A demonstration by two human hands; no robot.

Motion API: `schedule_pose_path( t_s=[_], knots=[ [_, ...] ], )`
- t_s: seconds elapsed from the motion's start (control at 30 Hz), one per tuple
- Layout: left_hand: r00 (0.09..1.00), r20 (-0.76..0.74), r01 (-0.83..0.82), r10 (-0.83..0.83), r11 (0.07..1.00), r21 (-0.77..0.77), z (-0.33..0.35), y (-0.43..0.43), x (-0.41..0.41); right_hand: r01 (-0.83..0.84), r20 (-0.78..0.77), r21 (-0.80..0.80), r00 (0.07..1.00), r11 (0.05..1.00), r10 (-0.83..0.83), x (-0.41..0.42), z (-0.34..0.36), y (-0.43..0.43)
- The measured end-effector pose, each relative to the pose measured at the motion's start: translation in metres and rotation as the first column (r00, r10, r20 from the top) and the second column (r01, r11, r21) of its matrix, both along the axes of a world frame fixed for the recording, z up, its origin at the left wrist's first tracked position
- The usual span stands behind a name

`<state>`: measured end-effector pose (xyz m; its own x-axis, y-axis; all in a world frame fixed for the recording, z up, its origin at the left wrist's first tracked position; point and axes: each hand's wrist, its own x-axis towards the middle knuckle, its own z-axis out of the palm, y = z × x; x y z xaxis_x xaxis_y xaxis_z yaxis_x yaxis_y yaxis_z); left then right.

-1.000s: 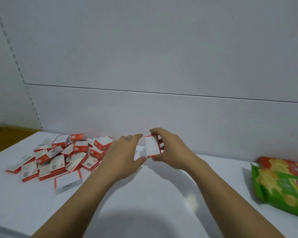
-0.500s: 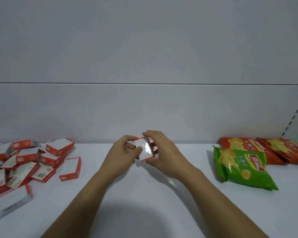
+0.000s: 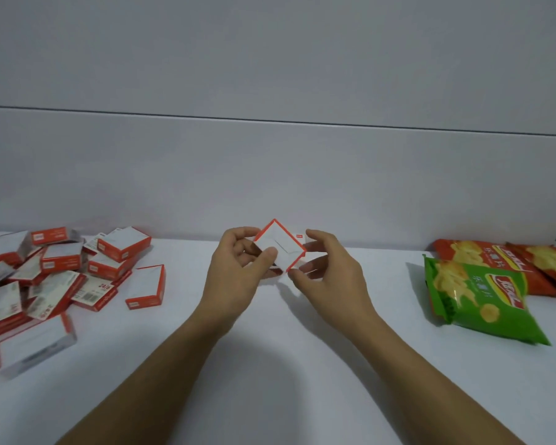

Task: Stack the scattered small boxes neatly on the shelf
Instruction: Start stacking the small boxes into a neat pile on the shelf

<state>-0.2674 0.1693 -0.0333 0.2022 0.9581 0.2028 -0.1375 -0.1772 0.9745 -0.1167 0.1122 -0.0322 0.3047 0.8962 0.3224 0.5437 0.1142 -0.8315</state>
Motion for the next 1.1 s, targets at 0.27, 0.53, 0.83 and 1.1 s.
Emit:
schedule_pose_path(
  t_s=[0.27, 0.53, 0.83, 1.1],
  knots=[
    [0.934, -0.321, 0.002, 0.16, 0.893, 0.451, -0.01, -0.001, 0.003, -0.17, -0.585, -0.107, 0.807, 0.98, 0.076, 0.0, 0.015, -0.005],
    [0.824, -0.439, 0.067, 0.357, 0.709, 0.702, -0.005, 0.009, 0.003, -0.097, -0.51, -0.111, 0.86, 0.989, 0.027, -0.009, 0.024, 0.001],
    [0.886, -0.446, 0.125, 0.125, 0.863, 0.489, 0.035, 0.016, -0.019, 0.006, -0.481, -0.017, 0.876, 1.0, -0.013, 0.002, 0.067, 0.024],
    [0.942, -0.315, 0.189, -0.118, 0.96, 0.206, 0.023, 0.035, -0.036, -0.038, -0.628, 0.017, 0.777, 0.999, 0.041, -0.02, 0.047, 0.034]
  ],
)
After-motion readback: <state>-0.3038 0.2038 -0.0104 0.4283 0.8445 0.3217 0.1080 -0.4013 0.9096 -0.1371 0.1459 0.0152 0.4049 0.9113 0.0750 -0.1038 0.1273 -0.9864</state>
